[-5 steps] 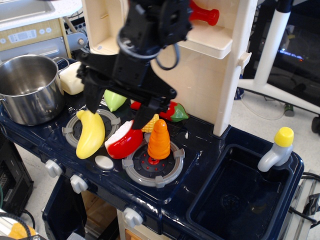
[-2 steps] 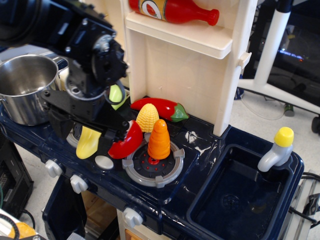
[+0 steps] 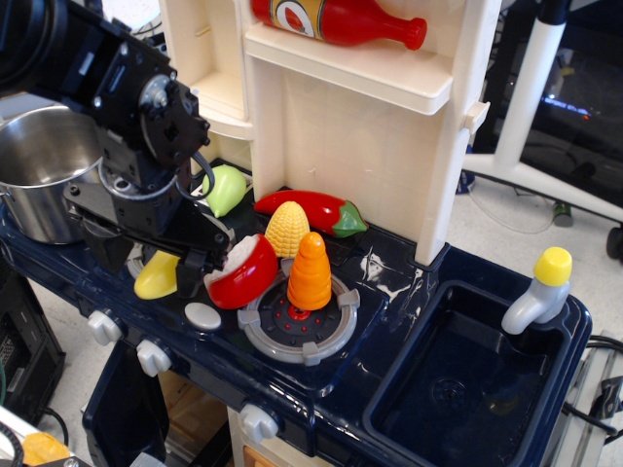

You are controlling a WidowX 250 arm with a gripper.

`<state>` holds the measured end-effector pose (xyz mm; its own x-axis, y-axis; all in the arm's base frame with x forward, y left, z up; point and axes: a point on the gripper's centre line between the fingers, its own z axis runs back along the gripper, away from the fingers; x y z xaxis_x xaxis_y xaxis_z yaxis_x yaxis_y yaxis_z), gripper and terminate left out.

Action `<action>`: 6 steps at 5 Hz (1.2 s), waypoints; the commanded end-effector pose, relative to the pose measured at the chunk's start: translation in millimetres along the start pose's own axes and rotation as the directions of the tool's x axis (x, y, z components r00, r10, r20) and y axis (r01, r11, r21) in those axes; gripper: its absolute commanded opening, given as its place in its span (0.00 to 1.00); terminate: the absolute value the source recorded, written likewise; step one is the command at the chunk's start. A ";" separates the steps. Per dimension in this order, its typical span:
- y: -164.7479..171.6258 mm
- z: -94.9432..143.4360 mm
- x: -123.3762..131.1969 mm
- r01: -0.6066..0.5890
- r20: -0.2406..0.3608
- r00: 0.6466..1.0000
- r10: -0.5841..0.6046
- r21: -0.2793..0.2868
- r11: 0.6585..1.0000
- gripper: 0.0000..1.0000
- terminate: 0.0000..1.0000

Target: Put banana in pot or pan

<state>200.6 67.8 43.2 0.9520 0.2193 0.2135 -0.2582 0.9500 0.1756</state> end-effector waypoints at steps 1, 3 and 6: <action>-7.8 -13.4 9.1 -0.093 0.008 0.996 0.093 0.012 0.996 1.00 0.00; -6.9 -2.4 7.2 -0.089 -0.030 0.996 0.089 -0.010 0.996 1.00 0.00; 25.8 66.2 10.2 0.026 -0.139 0.990 -0.007 0.134 0.991 0.00 0.00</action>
<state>185.8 89.0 107.1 0.9766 0.2115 0.0403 -0.2132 0.9241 0.3172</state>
